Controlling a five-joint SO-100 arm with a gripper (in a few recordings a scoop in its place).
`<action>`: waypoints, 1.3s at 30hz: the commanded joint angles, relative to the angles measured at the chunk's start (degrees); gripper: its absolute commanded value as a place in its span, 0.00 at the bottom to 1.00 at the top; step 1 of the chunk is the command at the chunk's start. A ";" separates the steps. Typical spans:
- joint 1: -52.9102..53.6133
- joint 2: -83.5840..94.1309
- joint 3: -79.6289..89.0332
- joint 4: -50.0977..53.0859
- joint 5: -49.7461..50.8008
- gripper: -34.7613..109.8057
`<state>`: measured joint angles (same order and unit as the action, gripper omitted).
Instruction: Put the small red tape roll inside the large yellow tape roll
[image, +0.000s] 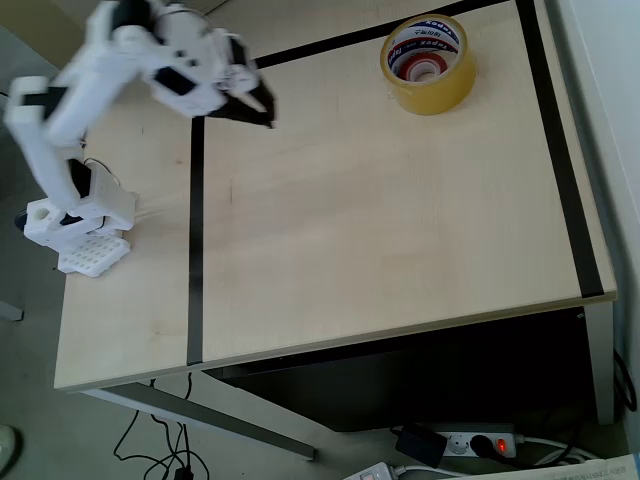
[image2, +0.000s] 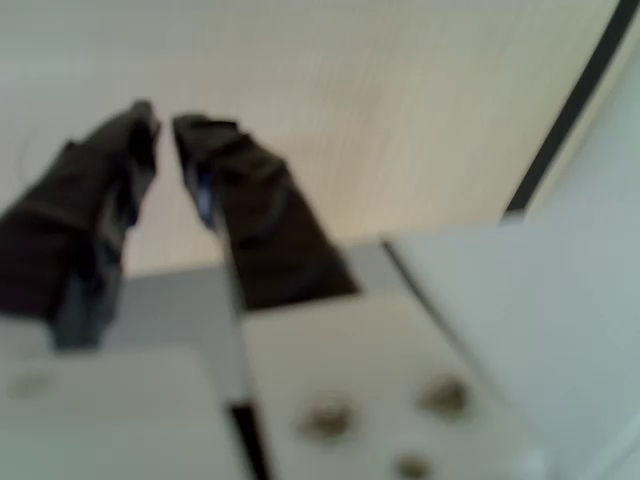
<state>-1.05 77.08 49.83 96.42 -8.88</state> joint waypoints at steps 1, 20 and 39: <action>1.76 43.24 40.78 -22.68 1.14 0.24; 2.37 101.78 107.93 -33.75 7.12 0.24; 3.87 113.99 128.76 -25.31 9.76 0.24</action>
<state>0.88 190.99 172.35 69.87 -0.62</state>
